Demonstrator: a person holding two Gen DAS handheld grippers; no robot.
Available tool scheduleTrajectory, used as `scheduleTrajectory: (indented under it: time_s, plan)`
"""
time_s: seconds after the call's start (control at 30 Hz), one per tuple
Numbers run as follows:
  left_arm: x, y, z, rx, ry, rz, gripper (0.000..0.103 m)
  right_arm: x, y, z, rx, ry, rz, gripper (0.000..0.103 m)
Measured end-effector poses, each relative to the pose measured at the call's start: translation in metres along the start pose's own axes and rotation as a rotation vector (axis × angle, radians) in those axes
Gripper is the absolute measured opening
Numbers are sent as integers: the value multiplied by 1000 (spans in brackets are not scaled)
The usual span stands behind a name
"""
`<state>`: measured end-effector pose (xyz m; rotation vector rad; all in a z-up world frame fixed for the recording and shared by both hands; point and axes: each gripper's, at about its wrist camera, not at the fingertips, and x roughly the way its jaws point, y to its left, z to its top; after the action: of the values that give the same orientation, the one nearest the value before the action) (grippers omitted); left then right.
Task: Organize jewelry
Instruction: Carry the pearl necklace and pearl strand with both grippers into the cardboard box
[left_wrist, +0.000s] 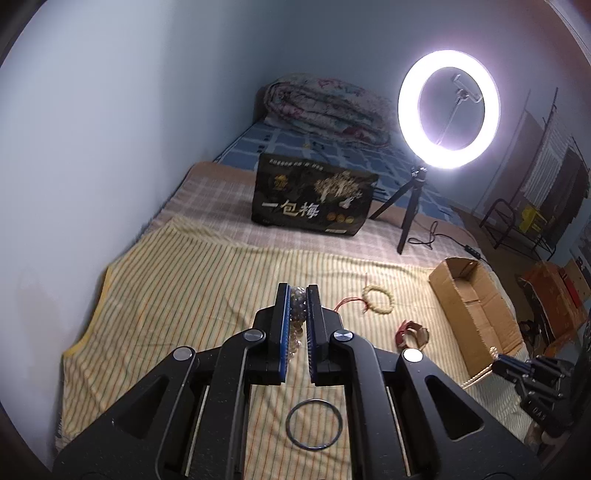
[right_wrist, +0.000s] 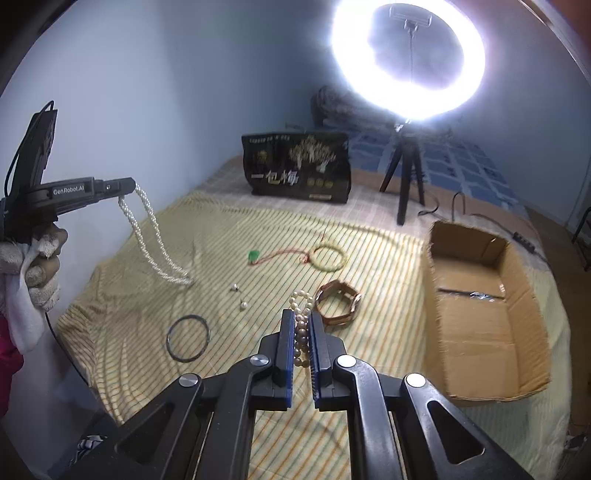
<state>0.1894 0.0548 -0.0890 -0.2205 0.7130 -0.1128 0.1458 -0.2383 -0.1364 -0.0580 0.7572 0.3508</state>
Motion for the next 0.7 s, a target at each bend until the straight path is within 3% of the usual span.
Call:
scheduleTrajectory:
  time_s: [0.27, 0.7]
  plan:
    - [-21, -37, 10, 76, -23, -69, 6, -45, -21, 9, 14, -76, -33, 4]
    - [-17, -130, 27, 166, -30, -205, 6, -91, -89, 30, 53, -150, -153, 4]
